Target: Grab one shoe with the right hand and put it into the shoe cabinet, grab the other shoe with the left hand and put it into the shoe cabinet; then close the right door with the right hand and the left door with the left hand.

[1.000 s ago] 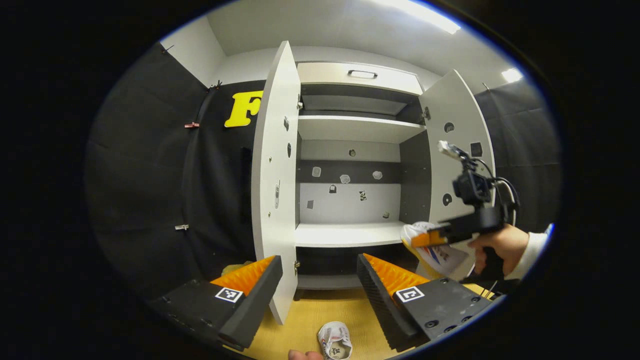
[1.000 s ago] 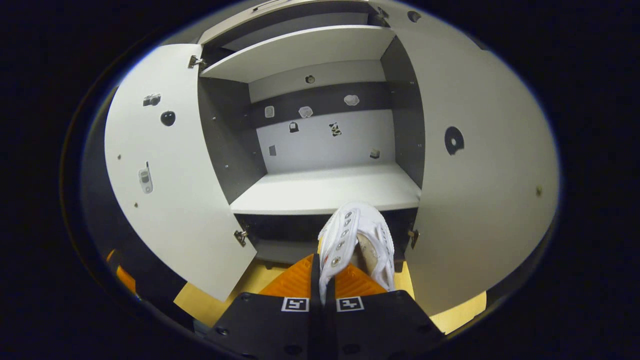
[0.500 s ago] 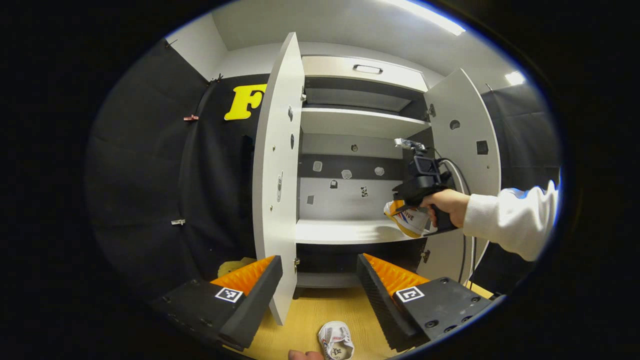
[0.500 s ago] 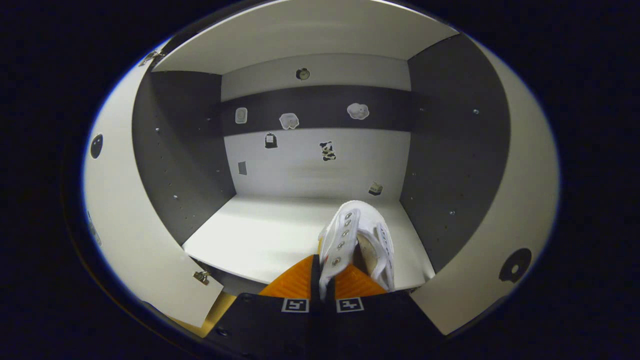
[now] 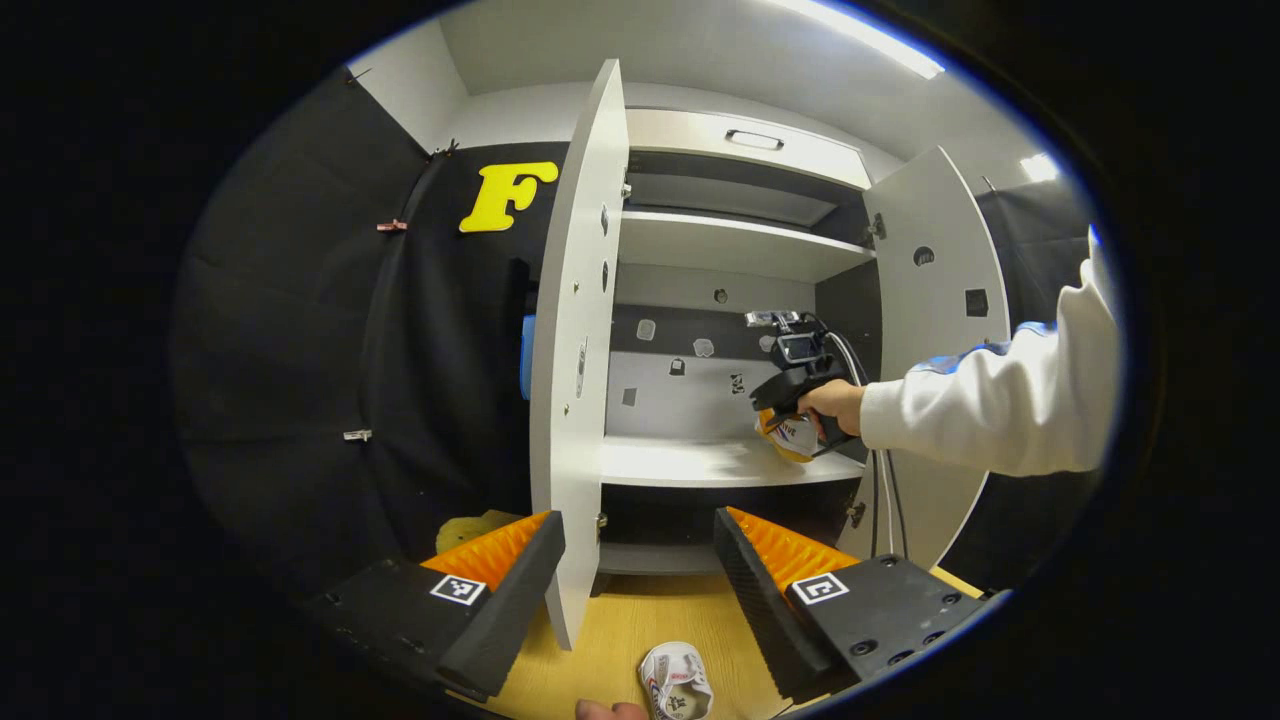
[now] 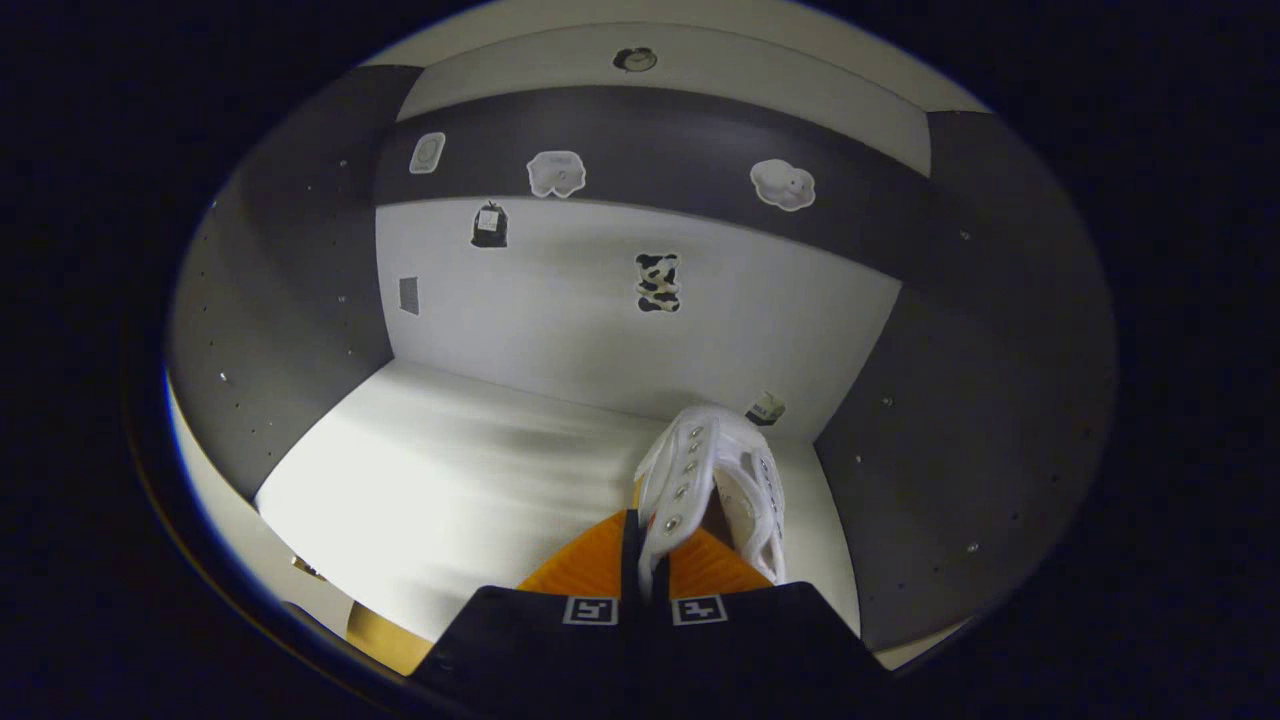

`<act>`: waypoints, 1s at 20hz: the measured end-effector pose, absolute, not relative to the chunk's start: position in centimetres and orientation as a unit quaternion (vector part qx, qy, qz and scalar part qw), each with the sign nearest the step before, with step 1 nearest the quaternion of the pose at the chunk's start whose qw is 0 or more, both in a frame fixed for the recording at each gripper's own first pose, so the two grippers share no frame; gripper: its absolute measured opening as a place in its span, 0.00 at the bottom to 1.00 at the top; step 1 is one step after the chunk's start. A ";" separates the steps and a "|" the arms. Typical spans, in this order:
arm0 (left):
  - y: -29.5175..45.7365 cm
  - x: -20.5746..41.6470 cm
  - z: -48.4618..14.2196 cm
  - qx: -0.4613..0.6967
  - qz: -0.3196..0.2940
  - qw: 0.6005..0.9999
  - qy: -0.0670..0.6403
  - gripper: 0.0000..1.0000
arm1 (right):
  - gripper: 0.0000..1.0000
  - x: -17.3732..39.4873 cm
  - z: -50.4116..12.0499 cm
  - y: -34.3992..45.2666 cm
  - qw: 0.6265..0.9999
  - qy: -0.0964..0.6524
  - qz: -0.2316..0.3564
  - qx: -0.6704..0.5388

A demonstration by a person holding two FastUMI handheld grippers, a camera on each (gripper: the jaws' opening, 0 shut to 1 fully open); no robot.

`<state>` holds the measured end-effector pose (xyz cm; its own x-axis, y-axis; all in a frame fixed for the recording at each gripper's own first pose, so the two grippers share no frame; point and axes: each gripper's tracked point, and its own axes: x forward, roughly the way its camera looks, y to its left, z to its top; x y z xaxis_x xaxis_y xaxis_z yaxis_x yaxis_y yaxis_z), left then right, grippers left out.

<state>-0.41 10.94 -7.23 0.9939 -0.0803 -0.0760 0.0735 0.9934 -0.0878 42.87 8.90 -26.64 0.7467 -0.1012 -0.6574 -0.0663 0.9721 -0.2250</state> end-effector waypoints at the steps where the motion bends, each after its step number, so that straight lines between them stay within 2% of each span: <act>1: 11.1 -0.4 -7.4 -0.044 -0.037 0.997 0.043 0.95 | 0.05 43.2 -27.2 9.0 0.925 0.359 -0.008 -0.120; 5: 11.9 -0.5 -8.3 -0.050 -0.027 0.997 0.051 0.95 | 0.05 43.2 -30.1 9.7 0.911 0.383 0.017 -0.151; 10: 12.2 -0.8 -8.5 -0.055 -0.023 0.997 0.052 0.95 | 0.07 43.6 -30.2 9.6 0.910 0.376 0.007 -0.175; 14: 11.7 -0.8 -8.3 -0.052 -0.026 0.997 0.050 0.95 | 0.23 42.9 -29.6 10.0 0.914 0.375 0.009 -0.151; 15: 11.6 -1.0 -8.2 -0.051 -0.027 0.997 0.049 0.95 | 0.34 42.6 -29.2 10.4 0.917 0.376 0.014 -0.136; 16: 11.4 -1.1 -8.2 -0.052 -0.028 0.997 0.048 0.95 | 0.40 42.2 -28.8 10.8 0.919 0.376 0.018 -0.122; 17: 11.3 -1.3 -8.0 -0.052 -0.029 0.997 0.047 0.95 | 0.59 41.7 -28.3 11.4 0.921 0.372 0.027 -0.109; 18: 11.1 -1.4 -7.9 -0.053 -0.030 0.997 0.046 0.95 | 0.67 41.4 -27.5 11.9 0.926 0.361 0.033 -0.102; 19: 11.0 -1.6 -7.9 -0.054 -0.029 0.997 0.045 0.95 | 0.86 41.0 -26.7 12.3 0.931 0.348 0.039 -0.099; 20: 10.8 -1.7 -7.8 -0.055 -0.029 0.997 0.044 0.95 | 0.95 40.5 -25.5 12.5 0.937 0.333 0.037 -0.097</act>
<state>-1.70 10.84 -7.79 0.9944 -0.0635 -0.0849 0.0538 0.9923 -0.1117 40.48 12.49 -25.47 0.7751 0.0052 -0.6318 -0.1351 0.9782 -0.1578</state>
